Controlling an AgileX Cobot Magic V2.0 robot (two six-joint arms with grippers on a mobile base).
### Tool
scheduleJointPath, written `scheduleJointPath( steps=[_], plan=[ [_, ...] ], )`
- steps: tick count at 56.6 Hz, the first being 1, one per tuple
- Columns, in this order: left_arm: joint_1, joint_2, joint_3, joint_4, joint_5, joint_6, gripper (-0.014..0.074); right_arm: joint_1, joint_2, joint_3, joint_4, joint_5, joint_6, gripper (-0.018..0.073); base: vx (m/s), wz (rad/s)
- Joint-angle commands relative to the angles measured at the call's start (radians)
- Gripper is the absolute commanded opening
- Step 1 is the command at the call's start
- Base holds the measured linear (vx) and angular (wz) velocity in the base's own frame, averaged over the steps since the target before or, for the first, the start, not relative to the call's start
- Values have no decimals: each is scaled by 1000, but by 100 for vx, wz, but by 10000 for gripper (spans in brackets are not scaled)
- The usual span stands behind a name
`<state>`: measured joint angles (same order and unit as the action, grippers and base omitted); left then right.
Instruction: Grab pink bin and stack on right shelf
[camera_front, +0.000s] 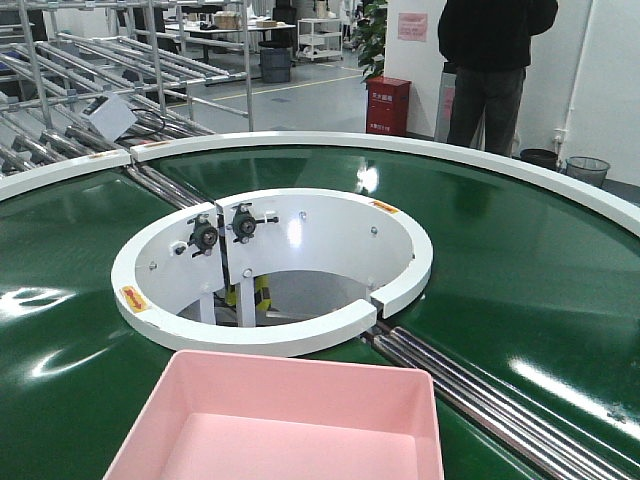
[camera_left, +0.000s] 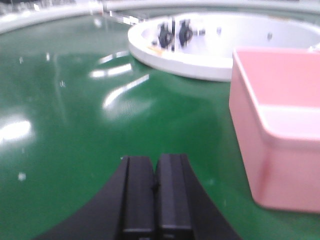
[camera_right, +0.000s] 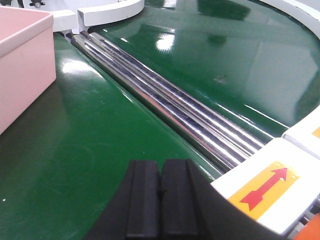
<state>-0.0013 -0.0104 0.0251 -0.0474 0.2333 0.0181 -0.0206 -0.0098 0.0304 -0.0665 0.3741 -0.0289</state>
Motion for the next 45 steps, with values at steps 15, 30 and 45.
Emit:
scheduleJointPath(
  steps=[15,30,45],
  plan=[
    [1,-6,9,-10,-176,-3,-8,-6,-7,1,-45,-234,-9,-11,0,0],
    [1,-6,9,-14,-254,-66,-8,-6,-7,1,-31,-409,-9,-11,0,0],
    [1,-6,9,-10,-280,-96,-8,-8,-7,1,-32,-532,3,-11,0,0]
  ],
)
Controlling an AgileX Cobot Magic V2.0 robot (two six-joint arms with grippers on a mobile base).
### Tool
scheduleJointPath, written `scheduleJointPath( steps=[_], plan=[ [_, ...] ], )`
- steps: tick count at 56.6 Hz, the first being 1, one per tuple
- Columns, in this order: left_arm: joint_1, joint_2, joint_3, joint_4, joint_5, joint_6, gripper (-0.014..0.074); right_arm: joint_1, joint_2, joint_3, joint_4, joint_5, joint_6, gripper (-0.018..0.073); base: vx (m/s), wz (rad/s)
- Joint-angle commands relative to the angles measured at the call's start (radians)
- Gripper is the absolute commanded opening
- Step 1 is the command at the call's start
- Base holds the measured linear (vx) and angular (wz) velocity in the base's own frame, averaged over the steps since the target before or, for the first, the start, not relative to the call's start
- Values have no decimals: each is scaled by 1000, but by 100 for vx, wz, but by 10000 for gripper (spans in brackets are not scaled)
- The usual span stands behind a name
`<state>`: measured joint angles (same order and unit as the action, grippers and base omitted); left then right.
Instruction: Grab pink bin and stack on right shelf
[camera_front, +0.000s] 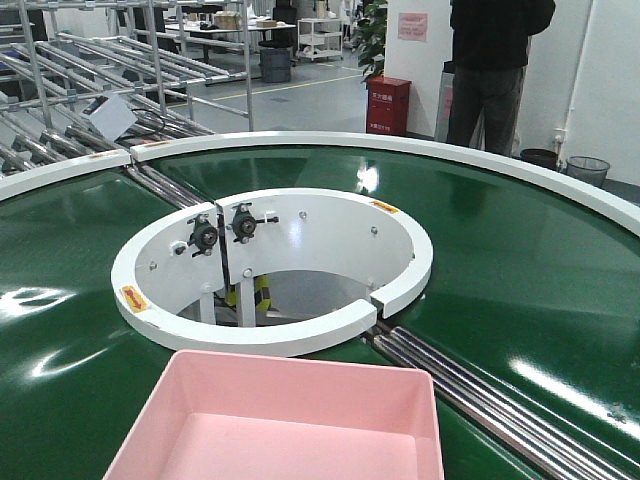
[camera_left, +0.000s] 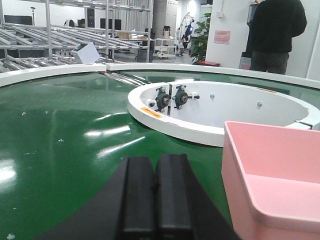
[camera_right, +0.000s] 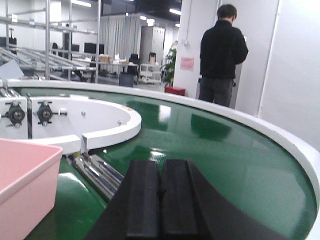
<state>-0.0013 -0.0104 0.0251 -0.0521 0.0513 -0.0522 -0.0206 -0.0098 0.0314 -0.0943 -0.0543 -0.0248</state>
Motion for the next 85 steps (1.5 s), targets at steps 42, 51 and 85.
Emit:
scheduleJointPath(
  steps=[42,51,85],
  plan=[
    [1,244,-610,4,74,69,-8,-7,304,-671,-4,194,88,-11,0,0],
    [1,395,-648,3,67,78,-5,-7,442,-701,-4,204,88,-8,0,0],
    [1,673,-625,3,149,79,421,-7,763,-697,-4,215,85,295,0,0]
  ],
)
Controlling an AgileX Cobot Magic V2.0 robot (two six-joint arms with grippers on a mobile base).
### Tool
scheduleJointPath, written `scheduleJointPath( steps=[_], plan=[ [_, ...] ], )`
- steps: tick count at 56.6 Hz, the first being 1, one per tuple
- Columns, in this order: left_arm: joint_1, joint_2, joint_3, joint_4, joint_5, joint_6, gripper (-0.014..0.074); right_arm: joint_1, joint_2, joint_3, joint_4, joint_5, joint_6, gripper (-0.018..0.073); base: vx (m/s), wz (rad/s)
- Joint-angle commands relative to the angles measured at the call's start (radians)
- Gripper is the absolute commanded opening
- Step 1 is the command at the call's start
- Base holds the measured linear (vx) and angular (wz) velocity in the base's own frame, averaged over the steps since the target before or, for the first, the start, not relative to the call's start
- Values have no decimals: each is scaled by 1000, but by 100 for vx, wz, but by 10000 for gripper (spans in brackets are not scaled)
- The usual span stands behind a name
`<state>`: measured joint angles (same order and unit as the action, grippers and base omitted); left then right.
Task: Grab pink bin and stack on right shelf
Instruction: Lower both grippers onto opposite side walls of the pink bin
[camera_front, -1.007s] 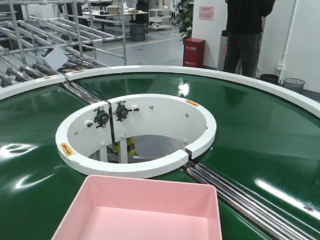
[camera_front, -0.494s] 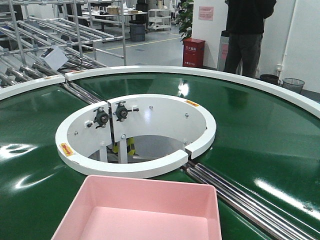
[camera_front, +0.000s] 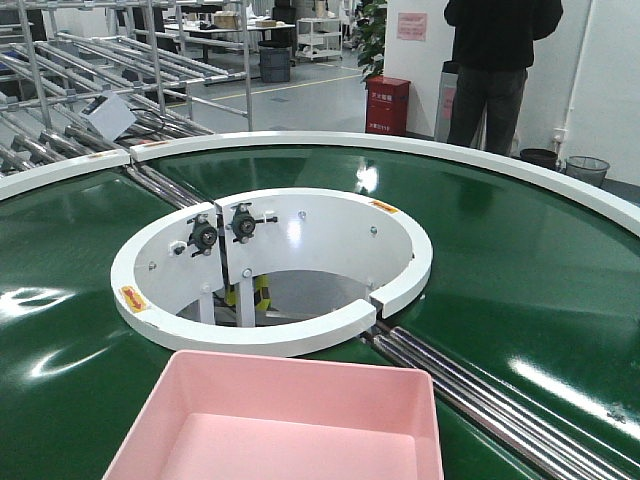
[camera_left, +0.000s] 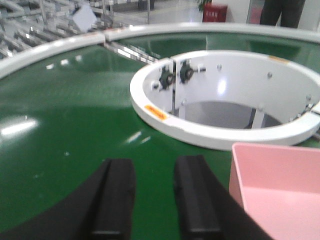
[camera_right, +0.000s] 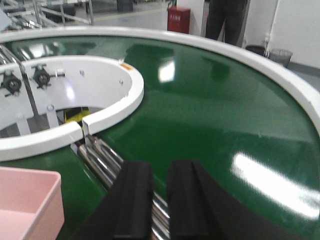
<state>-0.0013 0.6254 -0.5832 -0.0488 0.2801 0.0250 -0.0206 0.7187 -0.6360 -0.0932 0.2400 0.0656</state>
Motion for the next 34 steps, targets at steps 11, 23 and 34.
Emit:
scheduleJointPath(
  steps=[11,23,34],
  plan=[
    [-5,169,-26,-9,-76,-2,425,8,166,-38,108,-66,10,383,0,0],
    [-79,350,-190,-10,-2,3,425,222,338,-154,126,85,-84,383,0,0],
    [-170,564,-388,-10,71,101,425,322,590,-328,157,202,38,383,0,0]
  ],
)
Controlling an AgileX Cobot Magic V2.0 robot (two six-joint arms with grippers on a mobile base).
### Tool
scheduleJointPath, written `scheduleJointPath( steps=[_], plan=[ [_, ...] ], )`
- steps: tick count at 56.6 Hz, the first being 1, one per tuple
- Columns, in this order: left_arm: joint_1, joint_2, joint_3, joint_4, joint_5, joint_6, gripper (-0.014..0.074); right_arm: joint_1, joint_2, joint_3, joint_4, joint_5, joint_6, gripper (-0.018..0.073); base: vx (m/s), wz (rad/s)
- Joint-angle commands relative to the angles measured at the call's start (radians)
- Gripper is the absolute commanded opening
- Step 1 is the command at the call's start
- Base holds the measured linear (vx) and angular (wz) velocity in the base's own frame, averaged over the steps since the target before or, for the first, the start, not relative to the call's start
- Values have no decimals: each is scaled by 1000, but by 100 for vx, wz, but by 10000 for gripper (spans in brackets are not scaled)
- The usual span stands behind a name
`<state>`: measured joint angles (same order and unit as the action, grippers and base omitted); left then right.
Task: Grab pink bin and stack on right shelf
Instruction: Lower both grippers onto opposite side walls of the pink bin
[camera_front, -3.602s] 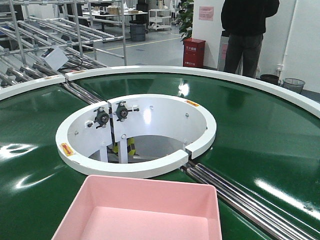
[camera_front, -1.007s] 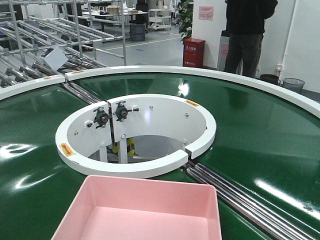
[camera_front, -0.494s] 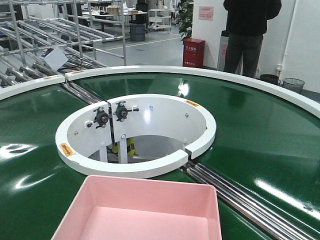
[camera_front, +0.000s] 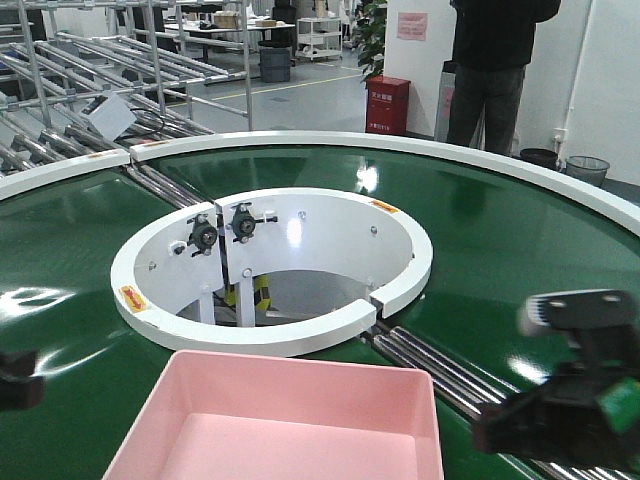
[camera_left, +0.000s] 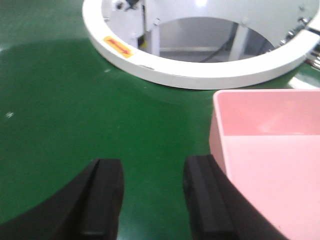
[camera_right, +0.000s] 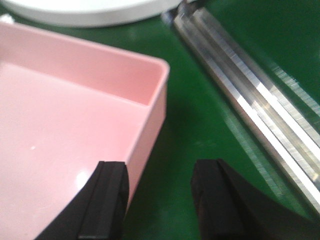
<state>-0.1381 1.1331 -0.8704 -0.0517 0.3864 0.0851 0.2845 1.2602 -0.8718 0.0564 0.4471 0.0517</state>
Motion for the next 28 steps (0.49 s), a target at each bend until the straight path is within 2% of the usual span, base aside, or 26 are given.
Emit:
scheduleJointPath(
  steps=[1,7,14,20,28],
  plan=[
    [-41,71,-115,-9,-27,41,425,17,72,-105,11,15,73,383,0,0],
    [-67,196,-235,-46,61,39,425,17,181,-200,16,109,160,383,0,0],
    [-84,329,-344,-82,169,43,425,17,273,-262,26,166,166,383,0,0],
    [-84,413,-405,-96,231,44,425,17,335,-276,39,177,166,383,0,0],
    [-84,479,-424,-96,246,45,425,17,382,-276,84,141,164,383,0,0]
  ],
)
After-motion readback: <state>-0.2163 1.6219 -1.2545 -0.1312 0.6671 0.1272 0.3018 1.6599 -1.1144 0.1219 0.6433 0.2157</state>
